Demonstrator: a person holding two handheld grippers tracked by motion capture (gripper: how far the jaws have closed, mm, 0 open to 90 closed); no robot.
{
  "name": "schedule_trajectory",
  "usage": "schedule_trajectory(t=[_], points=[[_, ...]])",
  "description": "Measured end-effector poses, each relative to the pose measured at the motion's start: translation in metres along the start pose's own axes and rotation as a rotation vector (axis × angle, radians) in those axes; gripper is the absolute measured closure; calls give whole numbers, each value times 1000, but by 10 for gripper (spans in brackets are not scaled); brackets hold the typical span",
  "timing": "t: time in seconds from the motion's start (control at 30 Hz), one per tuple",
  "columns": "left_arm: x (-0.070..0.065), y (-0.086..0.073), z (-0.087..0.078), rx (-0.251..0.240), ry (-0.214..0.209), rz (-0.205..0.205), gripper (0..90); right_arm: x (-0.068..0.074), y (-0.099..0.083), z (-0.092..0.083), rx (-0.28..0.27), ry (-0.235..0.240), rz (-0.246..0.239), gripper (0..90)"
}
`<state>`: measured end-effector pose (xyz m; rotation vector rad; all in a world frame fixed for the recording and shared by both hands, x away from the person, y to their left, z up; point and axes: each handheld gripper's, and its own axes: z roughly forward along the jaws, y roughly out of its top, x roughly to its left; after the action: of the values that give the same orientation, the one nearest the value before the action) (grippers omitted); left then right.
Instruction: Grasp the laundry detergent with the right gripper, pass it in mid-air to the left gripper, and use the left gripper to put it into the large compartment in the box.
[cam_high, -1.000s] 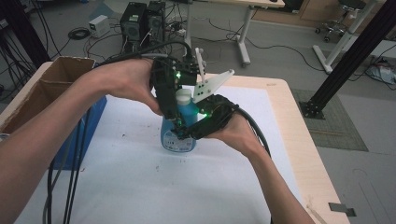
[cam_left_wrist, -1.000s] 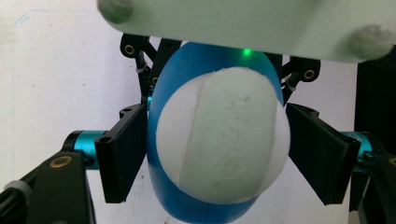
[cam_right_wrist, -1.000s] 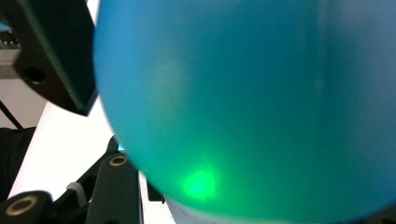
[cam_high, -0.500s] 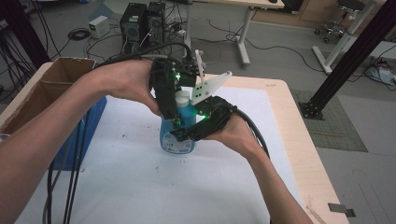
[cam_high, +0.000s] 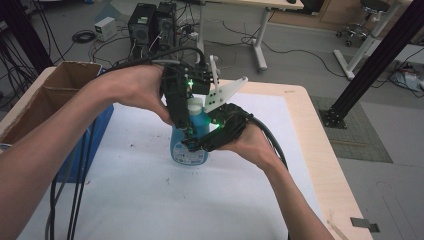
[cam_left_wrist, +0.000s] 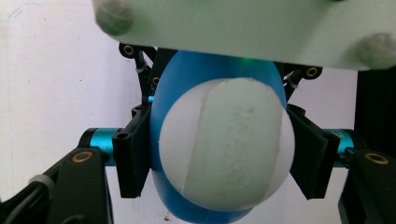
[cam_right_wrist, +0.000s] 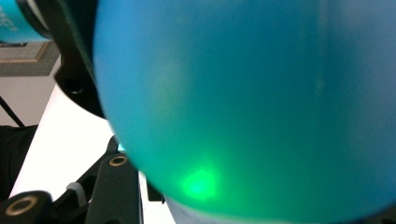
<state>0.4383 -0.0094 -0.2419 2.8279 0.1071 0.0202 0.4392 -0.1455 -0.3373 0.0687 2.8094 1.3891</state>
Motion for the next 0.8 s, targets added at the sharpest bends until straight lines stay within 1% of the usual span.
schedule_trajectory(t=[0.3, 0.4, 0.47, 0.67, 0.7, 0.8], points=[[0, 0, 0, 1, 1, 3, 348, 1, 0, 0, -6, 4, -3, 462], [0, 0, 0, 9, 1, 5, 348, 1, 0, 1, -8, 4, -4, 462], [0, 0, 0, 9, 4, 7, 367, 1, 0, 1, -5, 3, -4, 462], [-1, 0, 0, 5, 5, 18, 373, 2, 0, 0, -9, 8, 3, 461], [-1, 0, 1, 11, -3, 17, 374, 1, -1, 0, -11, 11, 3, 460], [0, 0, 2, 11, -7, 22, 378, 2, -2, 2, -11, 20, 9, 458]])
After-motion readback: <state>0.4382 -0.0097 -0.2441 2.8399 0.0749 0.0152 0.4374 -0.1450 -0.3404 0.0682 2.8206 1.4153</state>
